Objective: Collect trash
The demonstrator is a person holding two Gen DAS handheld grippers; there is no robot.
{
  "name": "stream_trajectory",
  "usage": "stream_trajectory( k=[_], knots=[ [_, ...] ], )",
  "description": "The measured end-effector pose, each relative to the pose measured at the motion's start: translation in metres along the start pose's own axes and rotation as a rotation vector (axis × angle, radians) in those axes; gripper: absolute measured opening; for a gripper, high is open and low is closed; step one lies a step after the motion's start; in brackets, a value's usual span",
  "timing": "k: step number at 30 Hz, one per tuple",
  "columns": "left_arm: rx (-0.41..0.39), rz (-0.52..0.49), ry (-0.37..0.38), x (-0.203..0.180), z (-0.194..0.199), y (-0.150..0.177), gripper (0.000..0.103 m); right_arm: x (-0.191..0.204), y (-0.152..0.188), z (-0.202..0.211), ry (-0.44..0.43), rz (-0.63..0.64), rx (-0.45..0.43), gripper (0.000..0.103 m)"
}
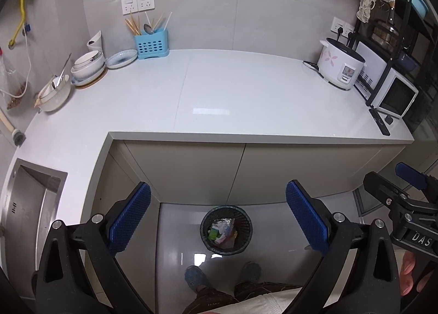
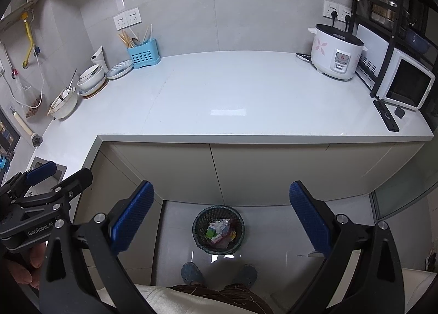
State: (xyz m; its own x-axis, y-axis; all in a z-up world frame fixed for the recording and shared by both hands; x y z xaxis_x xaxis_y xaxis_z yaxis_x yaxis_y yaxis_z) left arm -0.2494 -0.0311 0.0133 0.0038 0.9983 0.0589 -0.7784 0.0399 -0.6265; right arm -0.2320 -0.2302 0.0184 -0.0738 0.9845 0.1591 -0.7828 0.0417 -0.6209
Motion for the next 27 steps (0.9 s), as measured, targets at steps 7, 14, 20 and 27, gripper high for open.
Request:
stream_trajectory(
  k=[7,14,20,27],
  knots=[
    [0.001,0.002,-0.007,-0.005,-0.004,-0.001,0.097,-0.002,-0.002,-0.004,-0.004,0.002,0.008,0.095],
    [-0.011,-0.011,-0.013,-0.009,-0.007,-0.004,0.097,-0.007,-0.005,-0.01,-0.009,0.002,0.017,0.095],
    [-0.011,-0.017,-0.013,-0.014,-0.01,-0.006,0.097,-0.008,-0.006,-0.012,-0.013,0.002,0.02,0.095],
    [0.005,-0.002,-0.014,-0.014,-0.015,-0.007,0.097,-0.012,-0.009,-0.018,-0.015,0.003,0.034,0.095]
  ],
)
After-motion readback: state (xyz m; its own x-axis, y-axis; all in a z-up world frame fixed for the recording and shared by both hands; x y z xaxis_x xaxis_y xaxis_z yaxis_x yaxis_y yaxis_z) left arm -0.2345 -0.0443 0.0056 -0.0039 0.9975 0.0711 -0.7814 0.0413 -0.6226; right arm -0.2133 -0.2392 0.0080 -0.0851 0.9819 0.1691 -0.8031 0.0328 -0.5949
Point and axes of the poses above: each gripper's, at about its wrist camera, not at the fingertips, and z roughly against the way its jaws point, x to its left, y to its underside, the point moved 2 cm from there along -z, roughly the way its jaws point, and after that the axes turned 10 degrees about -z, right-handed, at the moved point
